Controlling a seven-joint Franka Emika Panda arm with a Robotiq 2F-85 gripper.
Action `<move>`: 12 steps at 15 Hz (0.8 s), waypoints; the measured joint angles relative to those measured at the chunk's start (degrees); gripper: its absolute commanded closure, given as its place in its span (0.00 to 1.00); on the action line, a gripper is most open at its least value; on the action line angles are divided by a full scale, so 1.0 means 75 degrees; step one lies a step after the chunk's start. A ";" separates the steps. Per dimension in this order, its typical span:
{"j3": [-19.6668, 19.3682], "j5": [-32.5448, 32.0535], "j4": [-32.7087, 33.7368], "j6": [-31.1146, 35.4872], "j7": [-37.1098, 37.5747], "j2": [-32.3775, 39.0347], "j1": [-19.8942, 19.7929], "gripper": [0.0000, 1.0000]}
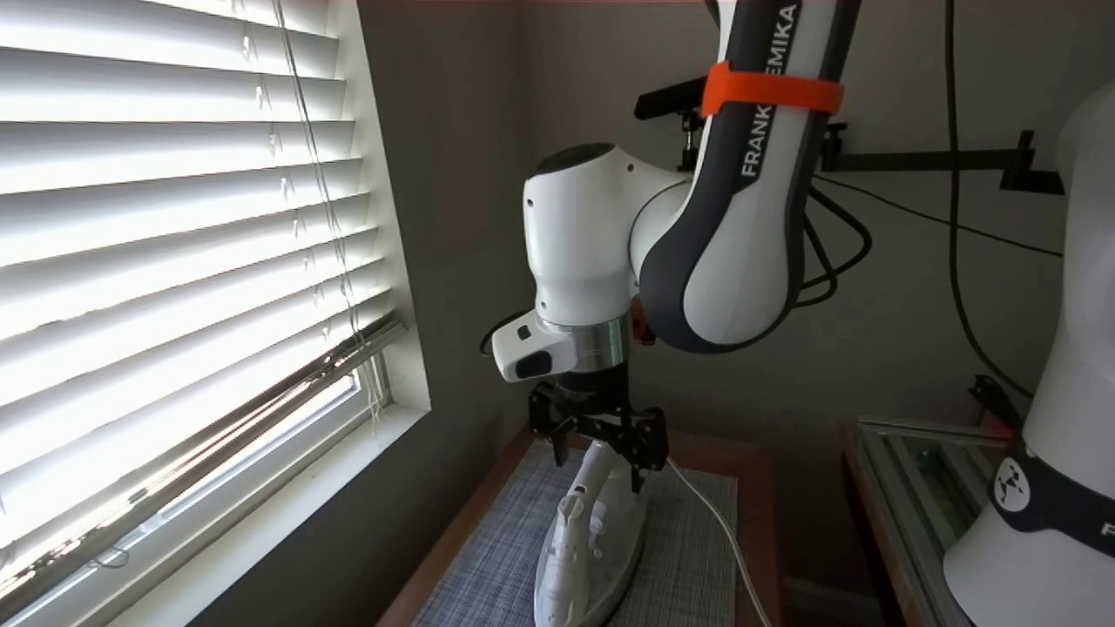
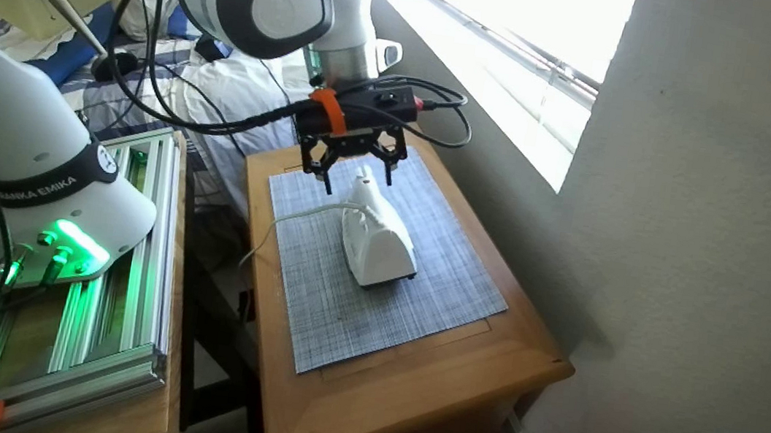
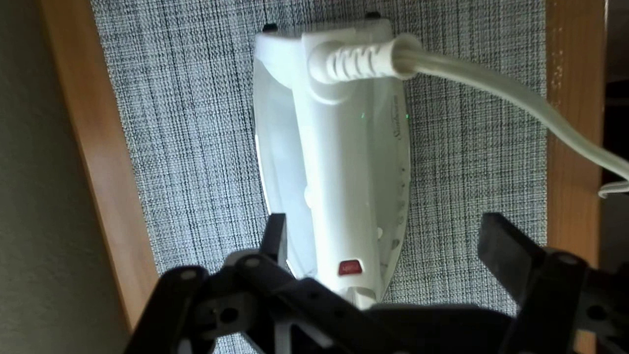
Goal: Rotate the iron to face the window then press the button on the handle.
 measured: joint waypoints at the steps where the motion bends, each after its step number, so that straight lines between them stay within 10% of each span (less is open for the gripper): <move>1: -0.0010 0.0000 0.0009 0.0093 0.0000 0.0109 0.0000 0.00; 4: -0.0015 0.0000 0.0075 0.0289 0.0000 0.0412 0.0001 0.05; 11: -0.0015 0.0000 0.0323 0.0546 -0.0001 0.0904 0.0009 0.64; 12: -0.0015 0.0000 0.0370 0.0565 -0.0003 0.0945 0.0010 0.61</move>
